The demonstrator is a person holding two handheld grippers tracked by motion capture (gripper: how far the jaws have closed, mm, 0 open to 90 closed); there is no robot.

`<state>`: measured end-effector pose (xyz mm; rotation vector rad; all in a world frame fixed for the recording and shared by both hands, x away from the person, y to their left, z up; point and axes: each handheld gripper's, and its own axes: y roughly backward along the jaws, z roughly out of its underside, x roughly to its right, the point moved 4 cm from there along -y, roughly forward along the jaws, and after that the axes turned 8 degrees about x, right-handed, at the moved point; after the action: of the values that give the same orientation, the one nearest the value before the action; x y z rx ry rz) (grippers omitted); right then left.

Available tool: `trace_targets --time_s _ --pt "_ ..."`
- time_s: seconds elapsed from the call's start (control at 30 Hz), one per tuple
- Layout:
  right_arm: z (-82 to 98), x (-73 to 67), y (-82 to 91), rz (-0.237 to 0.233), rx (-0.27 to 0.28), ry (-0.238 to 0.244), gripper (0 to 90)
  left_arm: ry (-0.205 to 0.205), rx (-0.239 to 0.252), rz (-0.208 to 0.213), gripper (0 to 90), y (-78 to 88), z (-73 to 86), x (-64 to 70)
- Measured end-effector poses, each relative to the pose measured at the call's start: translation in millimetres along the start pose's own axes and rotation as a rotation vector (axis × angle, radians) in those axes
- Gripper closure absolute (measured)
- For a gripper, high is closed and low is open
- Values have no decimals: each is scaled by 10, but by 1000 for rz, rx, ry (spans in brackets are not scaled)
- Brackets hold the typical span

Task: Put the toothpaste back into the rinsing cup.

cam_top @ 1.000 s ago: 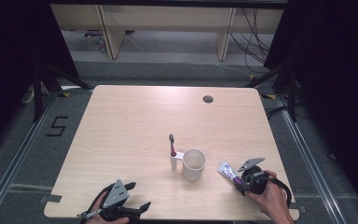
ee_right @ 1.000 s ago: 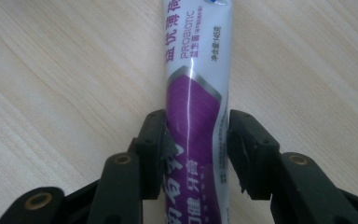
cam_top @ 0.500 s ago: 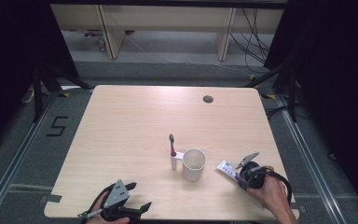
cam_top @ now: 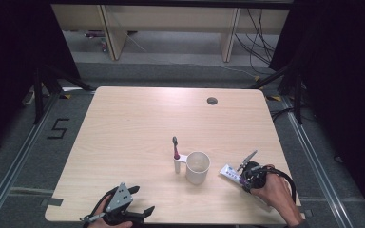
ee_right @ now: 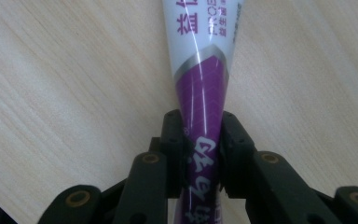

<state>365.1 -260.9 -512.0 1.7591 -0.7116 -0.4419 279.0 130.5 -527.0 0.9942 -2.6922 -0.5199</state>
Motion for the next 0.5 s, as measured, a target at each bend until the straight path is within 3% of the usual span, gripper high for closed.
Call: trace_targets --time_s 0.27,0.3,0.33,0.4,0.43,0.5 --pt "-2 -13 3 -2 -5 15 758 -4 -5 -2 153 -8 -3 -4" --pt "-3 -13 5 -11 0 21 759 -31 -24 -1 153 2 6 -25" --pt "0 -10 14 -20 6 28 760 -5 -2 4 154 -9 3 -1" --pt "8 -15 32 -31 27 24 761 -8 -5 -2 154 -9 -9 -7" --pt "15 -18 45 -28 44 16 763 -33 -30 3 154 -1 3 -26" --pt "21 -8 53 -30 62 24 764 -30 -28 2 154 0 3 -25"
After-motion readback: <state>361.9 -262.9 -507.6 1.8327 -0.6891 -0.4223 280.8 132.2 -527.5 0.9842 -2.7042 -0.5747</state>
